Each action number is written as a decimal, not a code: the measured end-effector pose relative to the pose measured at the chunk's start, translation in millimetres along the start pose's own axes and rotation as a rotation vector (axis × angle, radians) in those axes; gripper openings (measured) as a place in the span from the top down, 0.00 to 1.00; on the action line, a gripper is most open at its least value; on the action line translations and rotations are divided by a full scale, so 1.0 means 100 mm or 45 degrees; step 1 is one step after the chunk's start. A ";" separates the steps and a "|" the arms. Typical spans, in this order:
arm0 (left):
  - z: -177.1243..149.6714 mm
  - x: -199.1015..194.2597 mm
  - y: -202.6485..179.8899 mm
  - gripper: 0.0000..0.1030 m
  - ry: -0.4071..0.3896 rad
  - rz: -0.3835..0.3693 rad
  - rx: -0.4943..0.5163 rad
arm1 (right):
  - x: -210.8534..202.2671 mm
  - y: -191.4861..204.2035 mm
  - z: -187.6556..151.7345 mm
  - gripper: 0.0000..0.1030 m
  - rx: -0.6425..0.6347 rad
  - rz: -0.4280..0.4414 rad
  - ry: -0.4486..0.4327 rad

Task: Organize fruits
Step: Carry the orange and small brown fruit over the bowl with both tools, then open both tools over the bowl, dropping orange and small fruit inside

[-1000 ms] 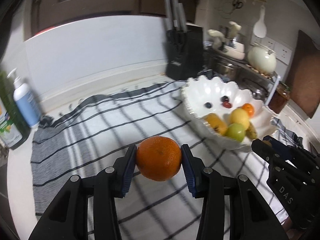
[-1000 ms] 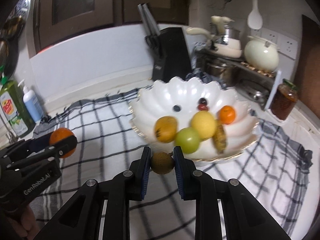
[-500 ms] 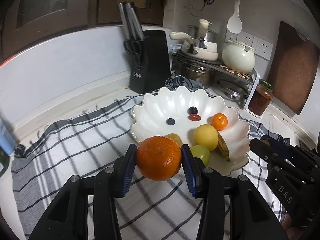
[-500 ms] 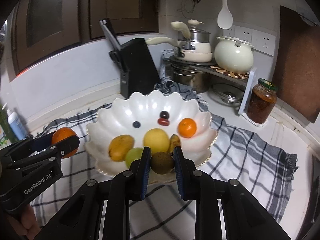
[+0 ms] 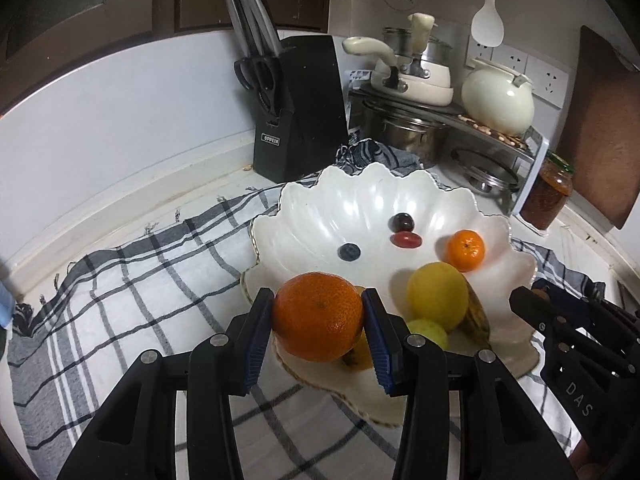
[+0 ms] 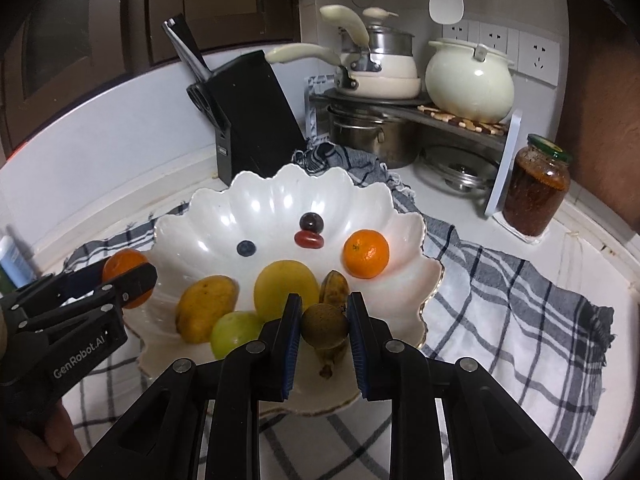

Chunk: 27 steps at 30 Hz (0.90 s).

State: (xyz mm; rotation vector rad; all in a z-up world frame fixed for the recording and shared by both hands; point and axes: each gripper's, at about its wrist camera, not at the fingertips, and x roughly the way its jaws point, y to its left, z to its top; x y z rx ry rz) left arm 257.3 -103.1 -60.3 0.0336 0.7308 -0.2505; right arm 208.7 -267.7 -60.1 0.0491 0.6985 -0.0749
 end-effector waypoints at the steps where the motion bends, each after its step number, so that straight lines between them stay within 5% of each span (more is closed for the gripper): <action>1: 0.01 0.03 0.00 0.57 0.004 0.001 0.000 | 0.02 0.00 0.00 0.76 0.000 -0.002 0.004; 8: 0.00 0.17 0.00 0.55 0.044 0.008 -0.016 | 0.15 -0.02 0.00 0.76 0.005 0.004 0.030; 10: 0.00 0.17 0.01 0.47 0.038 0.006 -0.018 | 0.13 -0.02 0.00 0.74 0.003 -0.011 0.020; 12: 0.00 0.14 0.01 0.34 0.018 0.031 -0.015 | 0.11 -0.01 0.00 0.63 0.001 -0.029 0.010; 16: 0.02 0.06 0.07 0.31 -0.006 0.074 -0.038 | 0.05 -0.02 0.01 0.44 0.004 -0.069 -0.015; 21: 0.02 -0.10 0.15 0.07 -0.047 0.127 -0.078 | -0.07 0.01 0.03 0.15 0.011 -0.122 -0.049; 27: 0.01 -0.30 0.15 0.02 -0.071 0.149 -0.068 | -0.25 0.02 0.04 0.12 0.032 -0.136 -0.063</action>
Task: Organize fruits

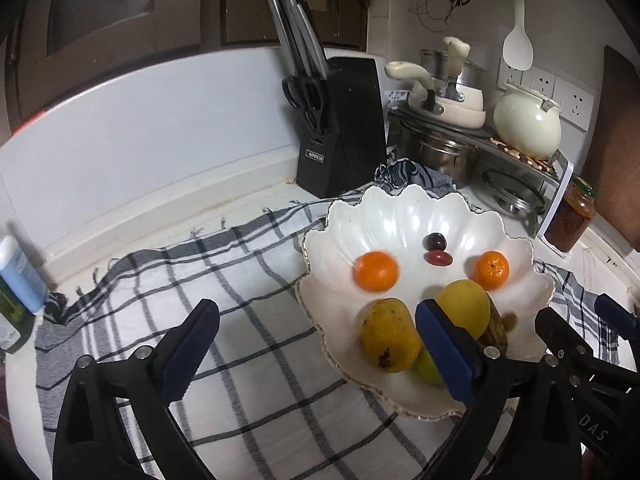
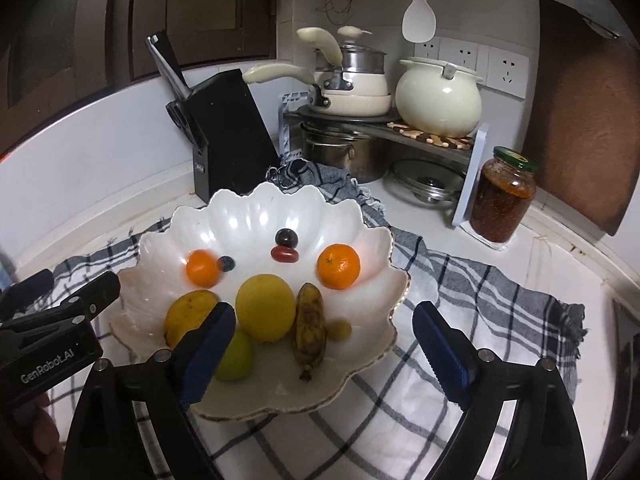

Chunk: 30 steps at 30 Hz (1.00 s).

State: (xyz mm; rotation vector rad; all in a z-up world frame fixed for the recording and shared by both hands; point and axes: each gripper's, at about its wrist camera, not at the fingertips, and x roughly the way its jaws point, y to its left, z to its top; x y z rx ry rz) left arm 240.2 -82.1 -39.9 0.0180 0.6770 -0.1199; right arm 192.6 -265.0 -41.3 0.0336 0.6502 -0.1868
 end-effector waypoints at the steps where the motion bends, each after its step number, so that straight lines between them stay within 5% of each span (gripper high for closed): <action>1: -0.01 -0.05 0.00 0.02 -0.006 0.001 0.001 | -0.04 0.00 0.00 0.12 0.004 0.000 -0.004; 30: -0.43 -1.21 0.10 0.00 -0.073 -0.001 0.007 | -1.14 -0.03 -0.33 0.11 0.043 0.053 -0.089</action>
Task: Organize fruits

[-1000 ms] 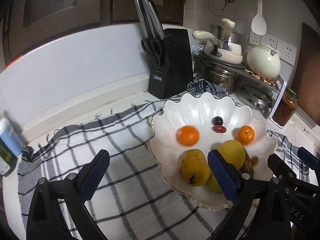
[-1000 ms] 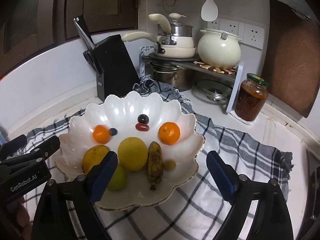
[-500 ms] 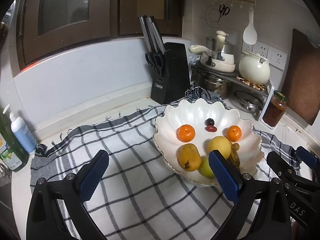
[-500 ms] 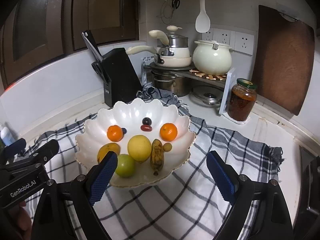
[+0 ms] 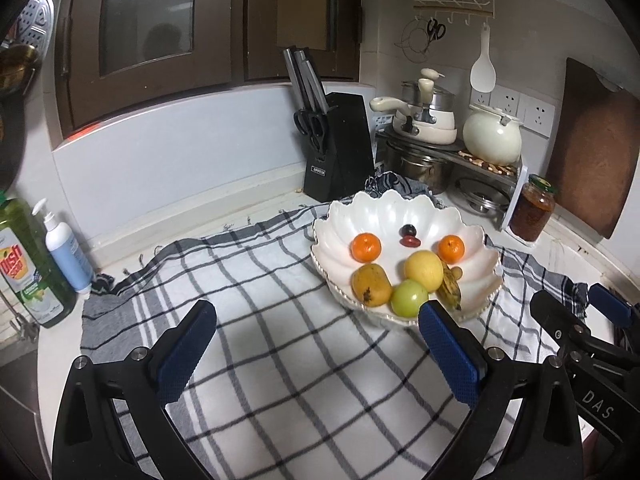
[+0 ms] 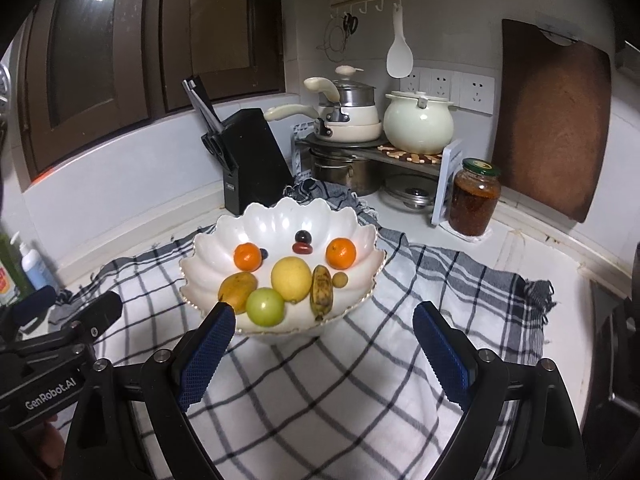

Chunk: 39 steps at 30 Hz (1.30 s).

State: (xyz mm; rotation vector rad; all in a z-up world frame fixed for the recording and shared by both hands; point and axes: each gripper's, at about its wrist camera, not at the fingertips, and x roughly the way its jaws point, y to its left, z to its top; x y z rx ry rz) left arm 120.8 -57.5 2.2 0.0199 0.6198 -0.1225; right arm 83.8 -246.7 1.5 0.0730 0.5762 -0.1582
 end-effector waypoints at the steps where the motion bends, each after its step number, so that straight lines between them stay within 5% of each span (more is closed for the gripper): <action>1: -0.03 -0.04 0.00 0.00 -0.003 0.001 -0.004 | -0.03 0.00 -0.02 0.11 -0.003 0.005 -0.003; 39: -0.56 -0.86 -0.11 0.00 -0.034 -0.028 0.042 | -0.76 -0.18 -0.58 0.11 -0.020 0.015 0.000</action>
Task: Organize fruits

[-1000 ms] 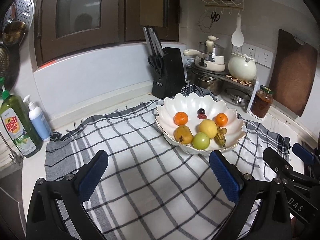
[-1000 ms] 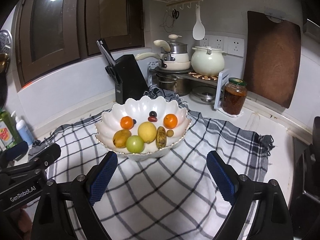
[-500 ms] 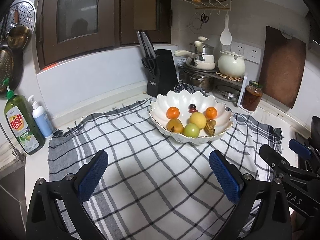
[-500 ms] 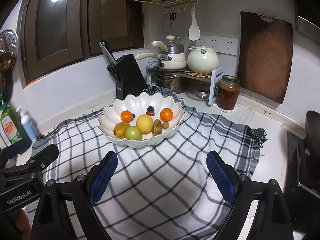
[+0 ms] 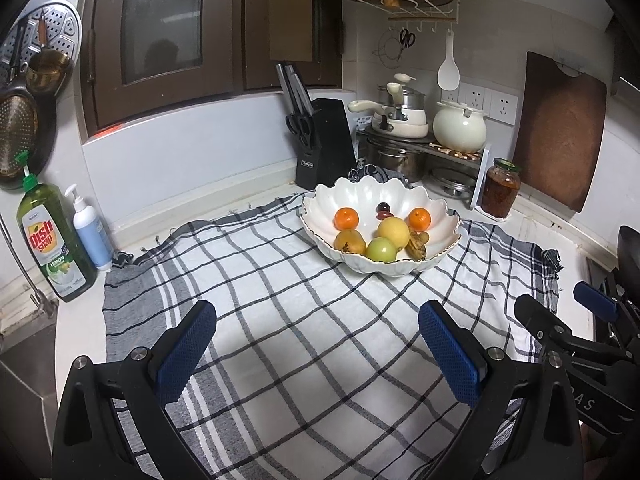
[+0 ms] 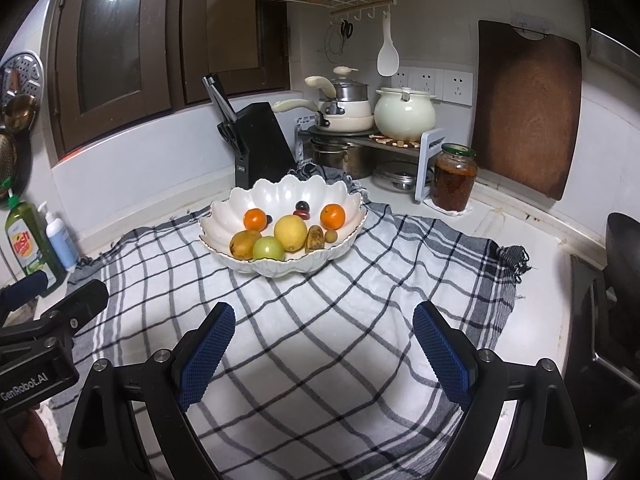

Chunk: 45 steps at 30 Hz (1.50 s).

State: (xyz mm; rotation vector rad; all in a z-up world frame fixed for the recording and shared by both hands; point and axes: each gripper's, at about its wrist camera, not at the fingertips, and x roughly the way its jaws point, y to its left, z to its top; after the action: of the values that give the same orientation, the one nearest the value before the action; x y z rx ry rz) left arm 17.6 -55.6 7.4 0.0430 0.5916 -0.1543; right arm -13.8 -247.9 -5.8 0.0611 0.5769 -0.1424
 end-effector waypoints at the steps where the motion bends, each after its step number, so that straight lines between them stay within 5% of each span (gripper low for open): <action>1: 0.00 0.00 0.00 0.00 0.000 -0.001 0.000 | 0.00 0.00 0.00 0.11 0.000 0.002 0.000; 45: -0.01 0.00 0.01 0.00 0.024 0.000 0.008 | 0.00 -0.06 0.03 0.11 0.008 0.004 -0.005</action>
State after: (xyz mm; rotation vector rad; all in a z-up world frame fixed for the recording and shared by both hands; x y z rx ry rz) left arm 17.4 -54.9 6.3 0.0509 0.6101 -0.1562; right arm -13.4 -253.7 -3.2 0.0675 0.5721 -0.1408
